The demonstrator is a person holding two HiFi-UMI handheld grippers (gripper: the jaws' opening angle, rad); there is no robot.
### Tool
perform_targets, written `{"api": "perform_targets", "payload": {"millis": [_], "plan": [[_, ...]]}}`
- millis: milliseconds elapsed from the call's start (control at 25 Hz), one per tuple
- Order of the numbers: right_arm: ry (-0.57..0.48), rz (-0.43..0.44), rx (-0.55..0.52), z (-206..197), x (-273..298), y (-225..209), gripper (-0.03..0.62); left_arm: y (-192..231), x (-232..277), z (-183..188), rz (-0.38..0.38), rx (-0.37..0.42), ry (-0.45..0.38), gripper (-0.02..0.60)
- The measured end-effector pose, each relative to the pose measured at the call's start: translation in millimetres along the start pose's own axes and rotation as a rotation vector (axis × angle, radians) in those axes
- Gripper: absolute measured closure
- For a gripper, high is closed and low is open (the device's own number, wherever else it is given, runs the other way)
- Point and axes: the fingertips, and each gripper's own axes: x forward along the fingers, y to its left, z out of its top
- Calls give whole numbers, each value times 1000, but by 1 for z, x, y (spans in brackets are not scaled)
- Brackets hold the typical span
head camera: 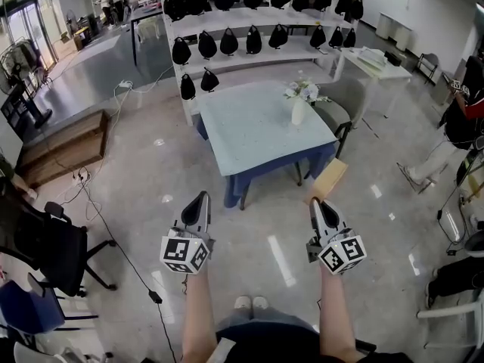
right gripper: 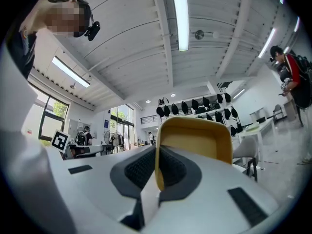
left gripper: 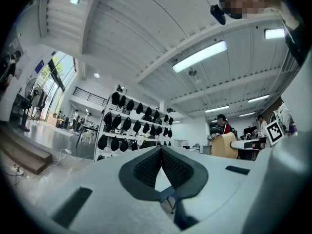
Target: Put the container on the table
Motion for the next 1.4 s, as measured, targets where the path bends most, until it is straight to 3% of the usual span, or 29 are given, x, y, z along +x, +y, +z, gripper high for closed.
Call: {"api": "perform_targets", "payload": {"millis": [880,1400], "plan": [[-5,-51,-51,-10,48,-7,580,45,40,-9,-38,-24,-9,580],[-14,-3,-43,-30,132,-46,579,91,105,-14,3,6,-18,580]]}}
